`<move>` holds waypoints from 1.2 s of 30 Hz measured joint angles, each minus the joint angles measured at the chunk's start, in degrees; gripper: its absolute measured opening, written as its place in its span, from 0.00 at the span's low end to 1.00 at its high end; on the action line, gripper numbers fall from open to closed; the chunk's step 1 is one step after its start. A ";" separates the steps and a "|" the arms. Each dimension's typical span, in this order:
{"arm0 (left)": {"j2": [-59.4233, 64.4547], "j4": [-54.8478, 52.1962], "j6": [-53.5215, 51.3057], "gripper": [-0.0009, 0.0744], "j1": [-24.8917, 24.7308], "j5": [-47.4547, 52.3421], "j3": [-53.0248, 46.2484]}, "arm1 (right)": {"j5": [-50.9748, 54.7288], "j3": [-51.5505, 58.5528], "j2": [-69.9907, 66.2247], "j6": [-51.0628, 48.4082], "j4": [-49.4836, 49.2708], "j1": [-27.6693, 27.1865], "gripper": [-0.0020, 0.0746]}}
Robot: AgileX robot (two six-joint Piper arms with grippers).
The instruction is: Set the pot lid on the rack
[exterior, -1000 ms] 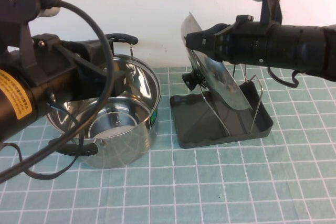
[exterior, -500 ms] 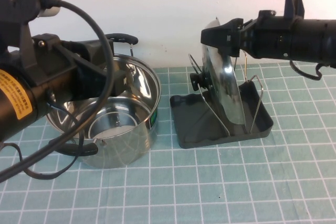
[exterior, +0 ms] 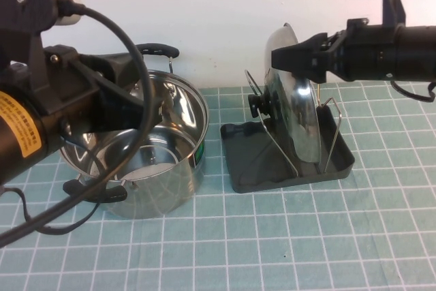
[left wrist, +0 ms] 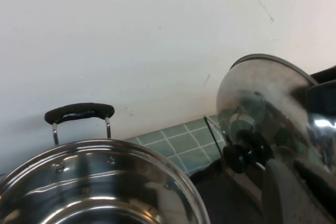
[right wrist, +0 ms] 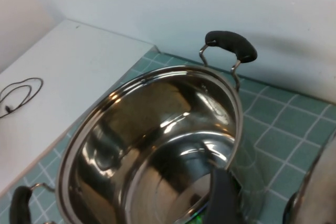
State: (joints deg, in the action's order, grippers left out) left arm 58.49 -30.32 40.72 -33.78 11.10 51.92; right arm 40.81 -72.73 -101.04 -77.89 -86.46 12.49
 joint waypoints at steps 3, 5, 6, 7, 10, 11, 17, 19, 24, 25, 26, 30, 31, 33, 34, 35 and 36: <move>0.00 -1.61 0.00 0.01 0.00 1.12 0.00 | 2.45 0.00 0.00 -0.23 0.13 -1.08 0.63; 0.00 -2.01 0.00 0.01 0.00 1.70 0.00 | 3.30 0.00 0.33 -0.44 0.02 -1.42 0.63; 0.00 -2.09 0.00 0.01 0.00 2.29 0.00 | 3.42 0.00 0.58 -0.52 -0.06 -1.46 0.63; 0.00 -2.25 0.00 0.01 0.00 2.87 0.00 | 3.42 0.00 0.89 -0.98 -0.20 -1.56 0.63; 0.00 -3.76 0.00 0.01 0.00 4.29 0.00 | 3.72 -0.24 2.67 -2.71 -0.64 -1.60 0.63; 0.00 -4.95 0.00 0.01 0.00 4.99 0.00 | 3.83 -0.47 3.35 -3.28 -0.64 -1.73 0.63; -1.35 -11.44 1.69 0.01 0.00 12.11 0.00 | 4.66 -2.19 10.61 -8.56 1.27 -2.85 0.52; -2.44 -12.48 3.10 0.01 0.00 16.06 0.00 | 5.32 -2.61 13.72 -9.45 5.07 -2.97 0.38; -6.38 -12.65 4.73 0.01 0.10 24.24 0.00 | 8.34 -2.81 20.54 -7.41 18.98 -2.97 0.09; -7.40 -12.65 4.67 0.01 0.10 25.68 0.00 | 9.24 -2.81 21.74 -5.71 22.75 -2.97 0.07; -8.28 -12.65 4.67 0.01 0.10 26.83 0.00 | 10.28 -2.81 22.64 -3.67 25.94 -2.97 0.06; -13.12 -11.92 4.67 0.01 0.10 31.95 0.00 | 17.09 -2.81 26.48 5.61 43.29 -2.97 0.04; -14.56 -11.12 4.67 0.01 0.10 33.04 0.00 | 19.50 -2.81 27.28 8.59 48.04 -2.97 0.04; -17.61 -8.60 4.67 0.01 0.10 34.71 0.00 | 23.81 -2.81 28.76 14.30 56.94 -2.97 0.04; -19.00 -6.87 4.24 0.01 0.10 35.31 0.00 | 25.48 -2.67 29.56 17.47 61.78 -2.97 0.04; -19.98 -5.36 3.72 0.01 0.10 35.81 0.00 | 26.24 -2.13 30.33 20.51 65.47 -2.97 0.04; -20.85 -3.66 3.09 0.01 0.10 36.10 0.00 | 26.43 -1.31 31.48 23.35 69.87 -2.97 0.04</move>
State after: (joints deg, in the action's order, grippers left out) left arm 37.64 -33.99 43.81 -33.68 47.20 51.92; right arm 67.24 -74.05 -69.56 -54.54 -16.59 9.52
